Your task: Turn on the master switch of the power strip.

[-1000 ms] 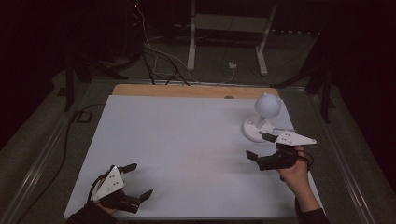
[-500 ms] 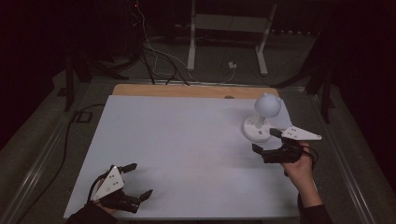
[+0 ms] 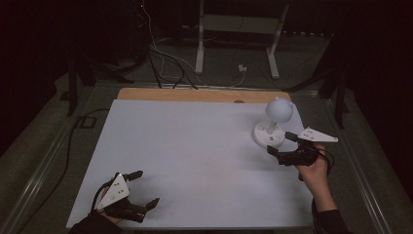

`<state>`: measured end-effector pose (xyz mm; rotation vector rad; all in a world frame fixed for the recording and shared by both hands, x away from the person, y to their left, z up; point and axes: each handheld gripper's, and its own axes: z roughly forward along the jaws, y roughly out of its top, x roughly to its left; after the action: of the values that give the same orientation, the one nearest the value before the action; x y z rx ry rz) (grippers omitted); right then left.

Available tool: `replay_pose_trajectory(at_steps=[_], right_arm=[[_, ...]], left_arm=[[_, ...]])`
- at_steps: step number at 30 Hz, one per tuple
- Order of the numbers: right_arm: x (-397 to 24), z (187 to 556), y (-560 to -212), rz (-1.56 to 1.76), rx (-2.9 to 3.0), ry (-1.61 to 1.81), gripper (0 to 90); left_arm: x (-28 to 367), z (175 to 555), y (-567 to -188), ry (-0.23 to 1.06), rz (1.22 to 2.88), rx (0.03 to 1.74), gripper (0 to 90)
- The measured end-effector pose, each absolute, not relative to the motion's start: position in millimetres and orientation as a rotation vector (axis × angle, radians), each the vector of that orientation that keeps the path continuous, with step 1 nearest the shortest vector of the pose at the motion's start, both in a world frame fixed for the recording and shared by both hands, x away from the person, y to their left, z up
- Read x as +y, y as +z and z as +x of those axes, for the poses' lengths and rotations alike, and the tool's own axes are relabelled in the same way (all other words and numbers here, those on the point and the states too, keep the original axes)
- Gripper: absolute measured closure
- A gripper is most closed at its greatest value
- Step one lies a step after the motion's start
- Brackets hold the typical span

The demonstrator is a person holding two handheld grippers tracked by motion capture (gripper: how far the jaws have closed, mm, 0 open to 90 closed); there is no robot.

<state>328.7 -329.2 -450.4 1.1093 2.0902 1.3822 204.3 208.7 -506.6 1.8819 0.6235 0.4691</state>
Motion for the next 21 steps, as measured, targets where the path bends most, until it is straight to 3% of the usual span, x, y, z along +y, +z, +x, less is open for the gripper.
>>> replay_pose_trajectory(at_steps=[21], right_arm=[[-351, 356, -461, 1.219, 1.982, 1.294, 0.1]], left_arm=[[209, 205, -507, 0.466, 1.881, 0.627, 0.1]])
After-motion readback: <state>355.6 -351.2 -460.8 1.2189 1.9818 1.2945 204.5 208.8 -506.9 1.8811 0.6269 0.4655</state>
